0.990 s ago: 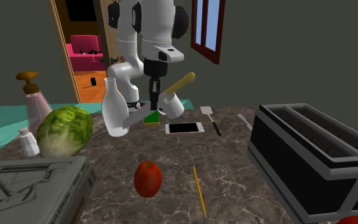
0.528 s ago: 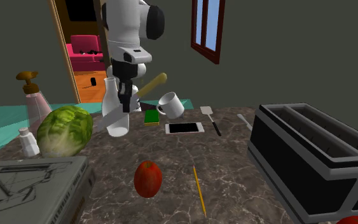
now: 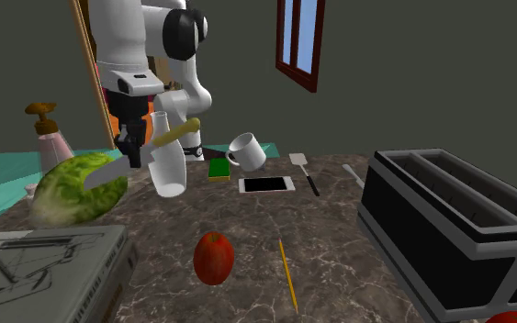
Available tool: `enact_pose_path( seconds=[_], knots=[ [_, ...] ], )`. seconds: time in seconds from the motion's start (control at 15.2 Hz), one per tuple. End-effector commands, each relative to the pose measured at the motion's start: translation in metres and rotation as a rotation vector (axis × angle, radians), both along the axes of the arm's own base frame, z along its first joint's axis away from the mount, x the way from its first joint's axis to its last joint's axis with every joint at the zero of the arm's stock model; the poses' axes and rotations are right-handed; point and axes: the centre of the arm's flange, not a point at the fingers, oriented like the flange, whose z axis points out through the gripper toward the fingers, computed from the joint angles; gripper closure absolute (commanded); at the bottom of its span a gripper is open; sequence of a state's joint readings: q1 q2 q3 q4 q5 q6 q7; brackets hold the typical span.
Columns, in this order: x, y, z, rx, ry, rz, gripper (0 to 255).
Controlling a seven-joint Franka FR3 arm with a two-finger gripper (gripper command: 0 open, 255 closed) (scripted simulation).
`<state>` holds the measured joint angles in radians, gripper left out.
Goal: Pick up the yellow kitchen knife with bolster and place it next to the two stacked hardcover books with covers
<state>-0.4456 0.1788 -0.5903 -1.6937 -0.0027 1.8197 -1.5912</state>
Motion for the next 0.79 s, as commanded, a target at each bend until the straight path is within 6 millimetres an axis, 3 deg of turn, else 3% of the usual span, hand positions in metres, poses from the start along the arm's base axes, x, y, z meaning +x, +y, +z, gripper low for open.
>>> enact_pose_path(
  seconds=[0.0, 0.73],
  knots=[
    [-0.02, -0.018, -0.001, 0.0, 0.0, 0.001, 255],
    [-0.131, -0.111, -0.001, 0.0, 0.0, 0.001, 255]
  ],
)
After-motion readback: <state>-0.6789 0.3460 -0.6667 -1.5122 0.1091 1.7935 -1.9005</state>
